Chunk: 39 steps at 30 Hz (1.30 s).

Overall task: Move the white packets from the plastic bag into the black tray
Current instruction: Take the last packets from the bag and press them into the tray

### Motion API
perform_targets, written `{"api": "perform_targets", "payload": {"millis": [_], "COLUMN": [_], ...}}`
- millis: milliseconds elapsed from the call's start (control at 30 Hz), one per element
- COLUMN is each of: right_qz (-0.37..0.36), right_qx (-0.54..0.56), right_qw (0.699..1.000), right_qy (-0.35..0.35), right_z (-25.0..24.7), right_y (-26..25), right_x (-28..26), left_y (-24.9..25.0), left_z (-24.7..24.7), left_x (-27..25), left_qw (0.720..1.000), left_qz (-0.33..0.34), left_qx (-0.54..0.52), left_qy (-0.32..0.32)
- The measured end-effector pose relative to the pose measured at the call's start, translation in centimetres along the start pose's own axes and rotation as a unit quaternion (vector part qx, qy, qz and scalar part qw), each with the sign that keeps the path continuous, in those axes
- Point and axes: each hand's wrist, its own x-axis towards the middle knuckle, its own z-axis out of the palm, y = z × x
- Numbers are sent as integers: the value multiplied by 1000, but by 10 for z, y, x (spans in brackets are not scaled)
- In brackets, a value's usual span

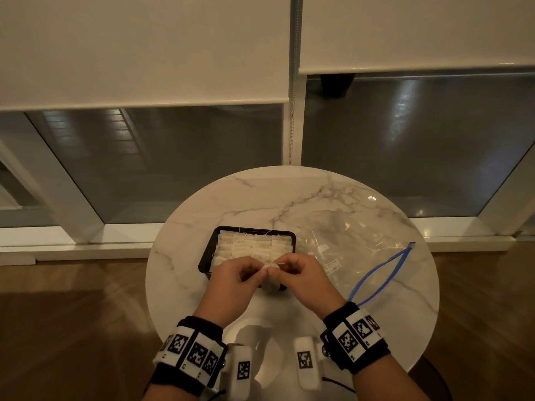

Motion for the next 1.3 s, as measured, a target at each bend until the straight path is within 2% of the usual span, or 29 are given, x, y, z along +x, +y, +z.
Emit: {"api": "perform_targets", "payload": {"millis": [167, 267, 333, 433, 467, 600, 733, 900, 1067, 1300], "right_qz": [-16, -12, -11, -24, -28, -11, -36, -35, -15, -4], "right_qx": [-75, -91, -90, -142, -149, -104, -48, -32, -69, -92], "right_qw": [996, 994, 996, 982, 979, 994, 998, 998, 995, 994], "right_qy": [-49, -62, -23, 125, 136, 10, -21, -29, -69, -58], "right_z": [-7, -13, -17, -26, -29, -28, -23, -21, -22, -31], "right_y": [-11, -18, -19, -19, -19, -17, -16, -19, -20, -26], "right_x": [-2, -2, 0, 4, 4, 4, 3, 4, 5, 16], "left_y": [-3, -2, 1, 2, 2, -6, -2, 1, 2, -2], "left_z": [0, 0, 0, -2, -2, 1, 14, 24, 25, 26], "left_x": [-1, -1, -1, -2, -3, -2, -4, -8, -8, -8], "left_qw": [999, 1000, 999, 997, 997, 996, 986, 974, 977, 974], "left_qz": [5, -14, -49, -79, -80, -85, -62, -119, -111, -118], "left_qx": [22, 3, -24, -17, -12, -24, -111, -173, -161, -163], "left_qy": [-39, -28, -5, 17, 19, -19, -104, -88, -81, -102]}}
